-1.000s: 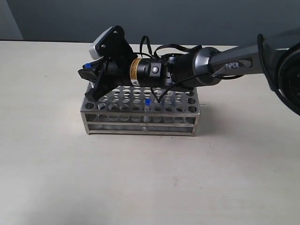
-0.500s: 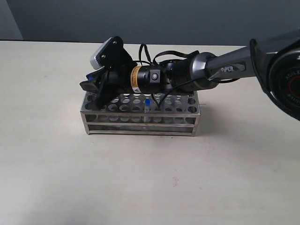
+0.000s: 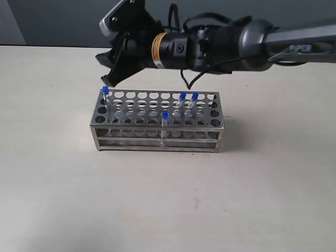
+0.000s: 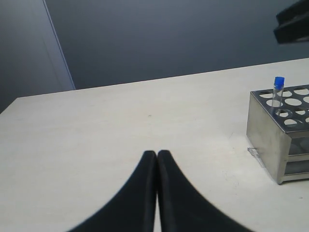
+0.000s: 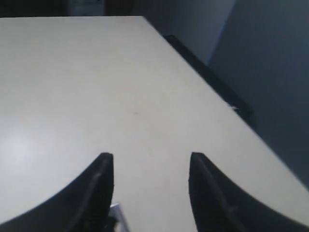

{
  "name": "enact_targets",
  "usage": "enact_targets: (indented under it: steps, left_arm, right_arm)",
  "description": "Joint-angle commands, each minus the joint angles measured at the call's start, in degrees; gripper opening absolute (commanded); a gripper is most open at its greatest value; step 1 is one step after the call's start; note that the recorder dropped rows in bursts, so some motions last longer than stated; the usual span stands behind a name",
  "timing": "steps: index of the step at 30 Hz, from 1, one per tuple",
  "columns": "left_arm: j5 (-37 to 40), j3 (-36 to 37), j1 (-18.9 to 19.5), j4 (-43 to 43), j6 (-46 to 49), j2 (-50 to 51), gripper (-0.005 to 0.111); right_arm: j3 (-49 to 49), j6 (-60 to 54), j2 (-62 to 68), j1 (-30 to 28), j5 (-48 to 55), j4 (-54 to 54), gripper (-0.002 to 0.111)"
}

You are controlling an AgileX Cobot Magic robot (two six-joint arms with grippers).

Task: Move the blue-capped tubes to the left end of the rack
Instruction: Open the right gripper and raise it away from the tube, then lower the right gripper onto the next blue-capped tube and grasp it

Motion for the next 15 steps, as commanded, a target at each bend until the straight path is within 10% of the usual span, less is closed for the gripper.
enact_targets:
  steps: [1, 15]
  left_arm:
    - [-0.1, -0.2, -0.3, 0.1, 0.0, -0.3, 0.001]
    - [-0.1, -0.2, -0.3, 0.1, 0.0, -0.3, 0.001]
  right_arm:
    - [0.2, -0.1, -7.3, -0.4, 14.5, -1.0, 0.048]
    - [30.6, 1.8, -21.3, -11.8, -11.0, 7.4, 0.042]
